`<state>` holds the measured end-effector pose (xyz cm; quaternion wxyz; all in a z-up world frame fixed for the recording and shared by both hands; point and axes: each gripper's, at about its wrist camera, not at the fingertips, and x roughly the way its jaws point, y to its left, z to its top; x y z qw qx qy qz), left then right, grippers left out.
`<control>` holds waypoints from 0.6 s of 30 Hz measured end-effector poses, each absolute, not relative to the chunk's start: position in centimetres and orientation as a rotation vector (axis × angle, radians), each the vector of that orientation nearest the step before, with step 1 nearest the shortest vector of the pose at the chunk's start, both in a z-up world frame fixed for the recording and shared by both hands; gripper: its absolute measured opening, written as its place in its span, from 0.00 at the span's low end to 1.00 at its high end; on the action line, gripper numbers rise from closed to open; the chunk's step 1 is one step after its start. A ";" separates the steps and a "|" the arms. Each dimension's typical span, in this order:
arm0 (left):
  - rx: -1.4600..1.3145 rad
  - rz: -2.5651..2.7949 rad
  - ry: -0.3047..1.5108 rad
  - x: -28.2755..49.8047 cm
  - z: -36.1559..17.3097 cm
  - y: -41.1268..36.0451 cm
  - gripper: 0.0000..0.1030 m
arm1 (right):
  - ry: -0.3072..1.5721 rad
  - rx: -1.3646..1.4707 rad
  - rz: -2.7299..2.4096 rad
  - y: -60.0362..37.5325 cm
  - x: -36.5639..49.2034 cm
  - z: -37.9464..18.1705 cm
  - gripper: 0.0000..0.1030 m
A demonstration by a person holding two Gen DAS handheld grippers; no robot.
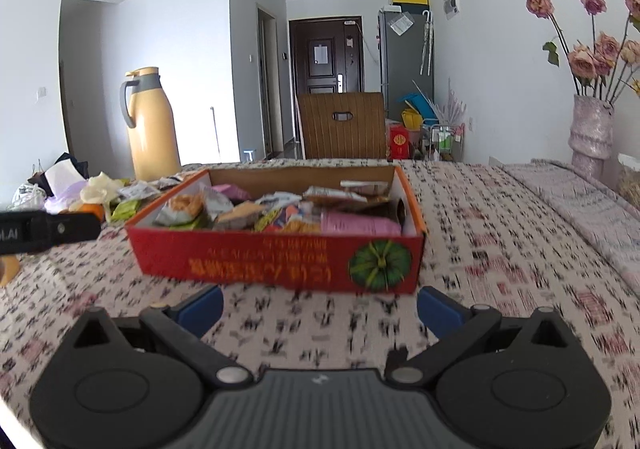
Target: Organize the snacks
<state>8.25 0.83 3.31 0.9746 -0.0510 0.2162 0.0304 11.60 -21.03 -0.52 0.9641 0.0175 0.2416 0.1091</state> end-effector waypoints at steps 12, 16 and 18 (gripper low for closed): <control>-0.095 0.071 0.517 5.3 0.2 1.9 1.00 | 0.541 0.041 0.202 -21.4 7.8 -1.6 1.00; -0.088 0.055 0.534 5.1 -0.3 1.5 1.00 | 0.552 0.052 0.197 -21.7 7.5 -1.8 1.00; -0.079 0.044 0.536 4.9 -0.4 1.2 1.00 | 0.557 0.055 0.197 -21.7 7.4 -1.9 1.00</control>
